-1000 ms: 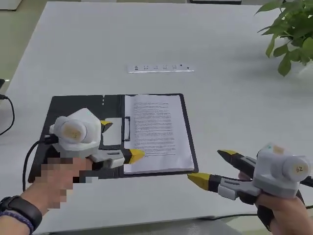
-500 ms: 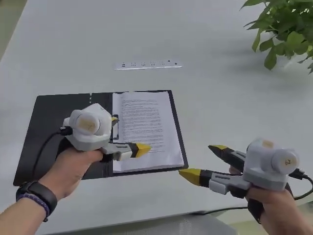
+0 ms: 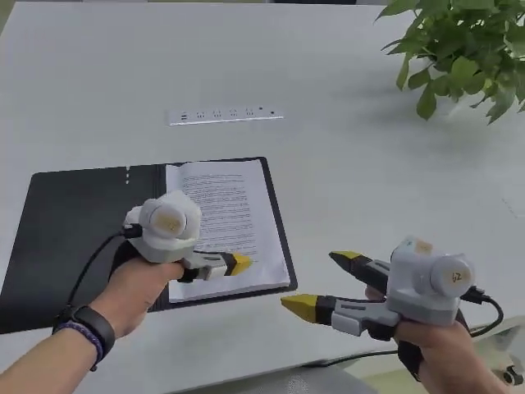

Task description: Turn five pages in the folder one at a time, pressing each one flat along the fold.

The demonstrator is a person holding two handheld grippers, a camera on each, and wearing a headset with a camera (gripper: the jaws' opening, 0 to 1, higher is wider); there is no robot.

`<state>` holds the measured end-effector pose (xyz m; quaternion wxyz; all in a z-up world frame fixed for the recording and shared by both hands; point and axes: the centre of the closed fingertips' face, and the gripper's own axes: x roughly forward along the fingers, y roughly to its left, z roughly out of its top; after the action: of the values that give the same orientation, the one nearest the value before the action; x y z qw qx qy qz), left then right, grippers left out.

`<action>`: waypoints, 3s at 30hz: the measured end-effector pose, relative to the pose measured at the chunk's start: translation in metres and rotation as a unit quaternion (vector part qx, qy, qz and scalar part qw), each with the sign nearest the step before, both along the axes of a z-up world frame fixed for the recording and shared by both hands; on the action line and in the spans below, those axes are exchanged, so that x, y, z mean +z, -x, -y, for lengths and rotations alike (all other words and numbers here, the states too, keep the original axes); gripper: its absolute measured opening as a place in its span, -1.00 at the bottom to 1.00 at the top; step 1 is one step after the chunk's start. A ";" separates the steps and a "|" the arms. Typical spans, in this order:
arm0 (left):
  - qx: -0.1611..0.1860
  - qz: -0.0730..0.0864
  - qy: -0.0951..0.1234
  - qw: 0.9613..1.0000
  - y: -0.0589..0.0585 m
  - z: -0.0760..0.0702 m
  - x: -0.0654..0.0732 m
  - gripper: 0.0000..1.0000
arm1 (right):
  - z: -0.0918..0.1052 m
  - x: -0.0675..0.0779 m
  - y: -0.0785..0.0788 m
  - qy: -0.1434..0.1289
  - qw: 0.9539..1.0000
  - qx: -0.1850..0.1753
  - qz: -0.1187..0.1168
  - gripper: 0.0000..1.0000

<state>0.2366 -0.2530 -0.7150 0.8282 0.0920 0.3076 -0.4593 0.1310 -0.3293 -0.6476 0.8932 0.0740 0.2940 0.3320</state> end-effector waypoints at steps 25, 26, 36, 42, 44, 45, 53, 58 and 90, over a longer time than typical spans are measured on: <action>-0.014 0.011 -0.076 0.997 0.007 0.051 -0.065 0.53 | 0.005 -0.005 0.001 -0.002 1.000 -0.002 -0.014 0.57; -0.017 0.016 -0.082 0.996 0.007 0.050 -0.065 0.51 | 0.006 -0.006 0.001 -0.002 1.000 -0.003 -0.015 0.57; -0.029 0.024 -0.076 0.996 0.007 0.049 -0.067 0.43 | 0.004 -0.010 -0.003 -0.005 1.000 0.001 -0.021 0.54; -0.028 0.018 -0.067 0.997 0.003 0.045 -0.065 0.33 | 0.003 -0.014 -0.006 -0.009 1.000 0.003 -0.024 0.53; -0.031 0.017 -0.065 0.997 0.003 0.045 -0.065 0.31 | 0.003 -0.016 -0.007 -0.008 1.000 0.005 -0.026 0.53; -0.032 0.017 -0.066 0.997 0.003 0.045 -0.065 0.30 | 0.003 -0.016 -0.008 -0.008 1.000 0.005 -0.026 0.52; -0.029 0.021 -0.064 0.997 0.001 0.044 -0.065 0.25 | 0.003 -0.021 -0.015 -0.016 0.999 0.005 -0.029 0.50; -0.026 0.019 -0.060 0.998 -0.002 0.043 -0.065 0.19 | 0.001 -0.021 -0.016 -0.017 0.999 0.009 -0.031 0.49; -0.018 -0.002 -0.039 0.999 0.006 0.053 -0.063 0.40 | 0.003 -0.025 -0.024 -0.026 0.999 0.009 -0.035 0.47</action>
<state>0.2311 -0.3055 -0.7778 0.8150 0.1285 0.3256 -0.4618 0.1553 -0.3323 -0.6731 0.8771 0.1062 0.3167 0.3450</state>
